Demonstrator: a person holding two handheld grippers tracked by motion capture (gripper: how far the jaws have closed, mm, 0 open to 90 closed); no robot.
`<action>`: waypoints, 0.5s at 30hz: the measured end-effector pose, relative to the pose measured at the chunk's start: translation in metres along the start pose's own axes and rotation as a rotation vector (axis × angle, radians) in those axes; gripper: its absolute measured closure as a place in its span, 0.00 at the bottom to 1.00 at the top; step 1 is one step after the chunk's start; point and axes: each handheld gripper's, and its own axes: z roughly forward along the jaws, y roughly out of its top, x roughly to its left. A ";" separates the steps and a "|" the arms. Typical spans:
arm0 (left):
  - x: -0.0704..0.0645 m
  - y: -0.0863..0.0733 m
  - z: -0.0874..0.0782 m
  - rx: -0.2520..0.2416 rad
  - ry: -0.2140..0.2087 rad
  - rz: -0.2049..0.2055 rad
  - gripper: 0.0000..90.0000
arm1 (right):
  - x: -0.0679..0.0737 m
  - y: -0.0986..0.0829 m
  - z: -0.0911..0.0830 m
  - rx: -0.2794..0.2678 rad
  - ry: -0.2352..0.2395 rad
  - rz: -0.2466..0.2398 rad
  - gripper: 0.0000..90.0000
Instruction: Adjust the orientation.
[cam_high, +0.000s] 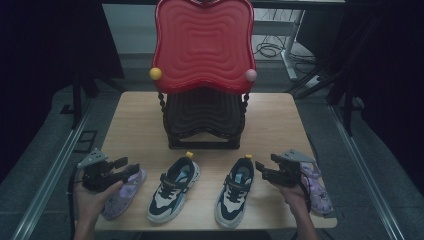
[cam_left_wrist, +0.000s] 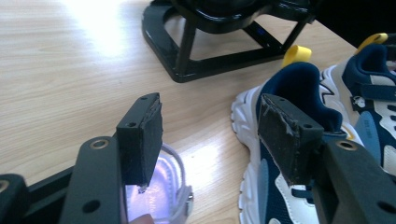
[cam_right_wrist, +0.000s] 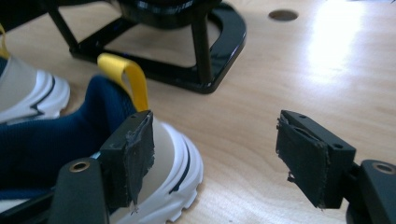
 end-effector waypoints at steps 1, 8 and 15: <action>-0.001 0.000 0.001 0.000 -0.002 0.001 0.45 | -0.001 -0.001 0.002 0.010 0.000 -0.001 0.31; -0.005 -0.003 0.008 0.008 0.012 -0.008 0.51 | -0.007 -0.002 0.005 0.008 0.026 0.015 0.33; -0.015 0.001 0.014 0.023 0.010 0.010 0.84 | -0.013 -0.003 0.009 0.017 0.050 0.025 0.34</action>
